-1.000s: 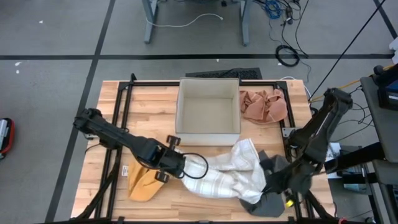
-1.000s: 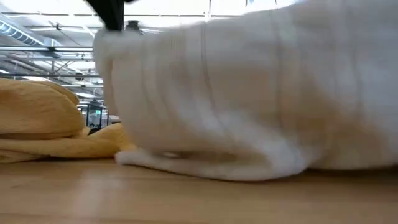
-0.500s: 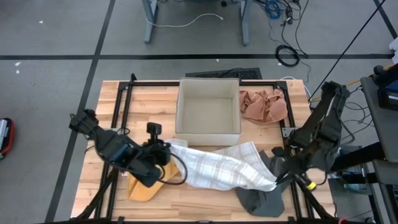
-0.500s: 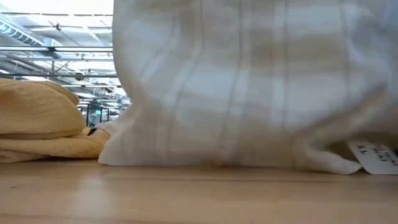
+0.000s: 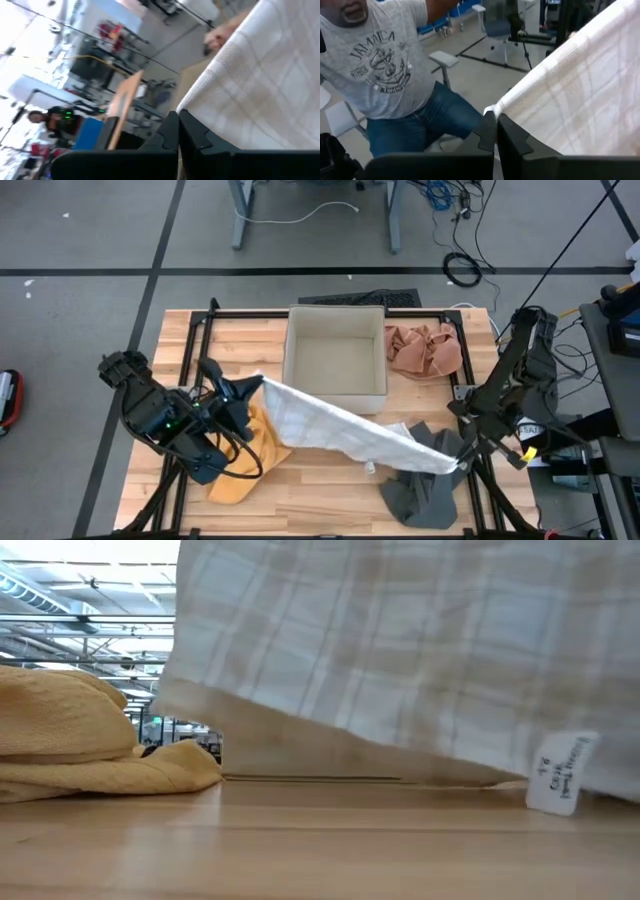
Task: Fold towel
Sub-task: Fold the white towel with brown checkered lines
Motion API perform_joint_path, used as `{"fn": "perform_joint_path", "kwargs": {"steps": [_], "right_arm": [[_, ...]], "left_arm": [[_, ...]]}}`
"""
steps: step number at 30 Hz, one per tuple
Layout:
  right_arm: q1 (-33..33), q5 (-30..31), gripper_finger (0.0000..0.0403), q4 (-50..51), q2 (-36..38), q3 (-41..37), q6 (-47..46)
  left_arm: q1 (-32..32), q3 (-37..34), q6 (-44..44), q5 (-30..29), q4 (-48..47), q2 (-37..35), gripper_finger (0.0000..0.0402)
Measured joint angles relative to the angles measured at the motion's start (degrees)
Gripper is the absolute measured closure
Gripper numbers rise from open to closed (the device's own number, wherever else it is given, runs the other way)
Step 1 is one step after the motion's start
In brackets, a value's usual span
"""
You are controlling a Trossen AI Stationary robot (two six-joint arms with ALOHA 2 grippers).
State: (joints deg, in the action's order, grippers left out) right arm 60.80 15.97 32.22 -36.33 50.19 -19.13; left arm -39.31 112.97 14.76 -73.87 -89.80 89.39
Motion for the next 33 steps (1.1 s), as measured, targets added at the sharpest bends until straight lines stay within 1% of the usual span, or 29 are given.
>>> {"fn": "perform_joint_path", "kwargs": {"steps": [10,12,16,23,25,30,33], "right_arm": [[-0.02,0.77,0.0402,1.01,2.33,0.85,5.7],[0.02,2.01,0.0402,2.69,2.29,2.59,6.82],[0.09,4.36,0.0402,6.64,1.0,6.64,8.48],[0.13,7.43,0.0402,19.0,-5.58,18.28,6.54],[0.13,7.69,0.0402,23.13,-7.95,22.0,5.52],[0.09,9.32,0.0402,34.08,-13.36,30.74,-0.53],[0.09,9.53,0.0402,39.32,-15.85,34.82,-3.87]], "left_arm": [[0.0,0.0,0.1,-7.04,0.76,-0.05,0.0401],[0.0,0.0,0.35,-7.98,0.72,-0.07,0.0401],[0.0,0.0,1.76,-7.76,0.55,-0.22,0.0401],[-1.61,0.0,2.89,-6.39,0.45,-0.27,0.0401],[-1.89,0.0,2.89,-3.65,0.0,-0.27,0.0401],[-1.97,0.0,2.93,7.32,-0.3,-0.27,0.0401],[-2.1,0.0,2.94,10.37,-0.28,-0.27,0.0401]]}}
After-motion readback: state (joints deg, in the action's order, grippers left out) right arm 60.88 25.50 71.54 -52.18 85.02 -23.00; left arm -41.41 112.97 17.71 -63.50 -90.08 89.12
